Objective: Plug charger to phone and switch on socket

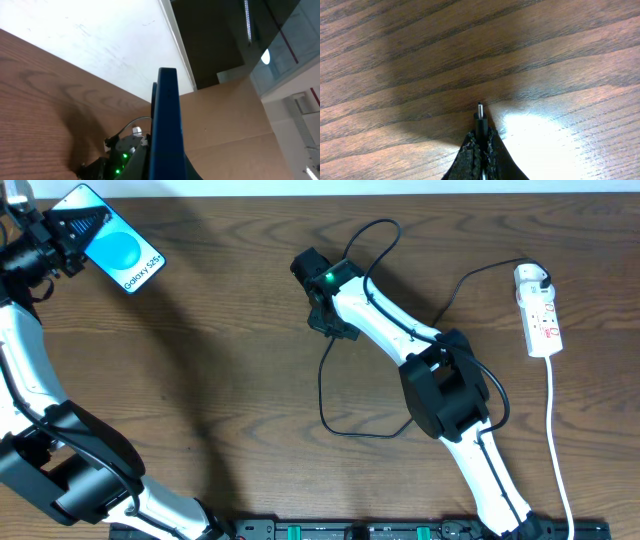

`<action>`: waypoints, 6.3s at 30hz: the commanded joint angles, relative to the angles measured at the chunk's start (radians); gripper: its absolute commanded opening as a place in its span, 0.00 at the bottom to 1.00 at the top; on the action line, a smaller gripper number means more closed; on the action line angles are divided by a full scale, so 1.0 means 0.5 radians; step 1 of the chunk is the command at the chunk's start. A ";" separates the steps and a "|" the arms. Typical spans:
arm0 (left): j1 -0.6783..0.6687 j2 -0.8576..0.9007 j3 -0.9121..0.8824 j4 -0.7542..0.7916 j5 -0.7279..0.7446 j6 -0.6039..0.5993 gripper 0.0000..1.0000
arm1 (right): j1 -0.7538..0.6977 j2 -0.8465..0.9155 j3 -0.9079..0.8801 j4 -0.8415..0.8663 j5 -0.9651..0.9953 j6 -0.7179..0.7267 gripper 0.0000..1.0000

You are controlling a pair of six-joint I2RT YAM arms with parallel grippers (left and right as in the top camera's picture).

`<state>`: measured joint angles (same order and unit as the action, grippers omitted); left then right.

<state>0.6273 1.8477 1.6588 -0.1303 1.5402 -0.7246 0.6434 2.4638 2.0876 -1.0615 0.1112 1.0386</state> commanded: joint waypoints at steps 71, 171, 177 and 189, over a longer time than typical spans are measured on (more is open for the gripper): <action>-0.482 -0.049 -0.008 0.137 -0.048 -0.267 0.08 | -0.100 -0.066 -0.024 4.405 -3.282 1.313 0.01; -0.534 -0.049 -0.008 0.136 -0.175 -0.335 0.07 | -0.124 -0.066 -0.024 4.231 -3.068 1.264 0.01; -0.534 -0.049 -0.008 0.137 -0.164 -0.334 0.07 | -0.124 -0.066 -0.024 4.219 -3.054 1.264 0.01; -0.534 -0.049 -0.008 0.137 -0.166 -0.248 0.08 | -0.124 -0.066 -0.024 4.007 -2.848 1.264 0.01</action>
<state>0.3702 1.8477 1.6588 -0.0647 1.4078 -0.8631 0.5850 2.4580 2.0716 0.9577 -1.4296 1.6840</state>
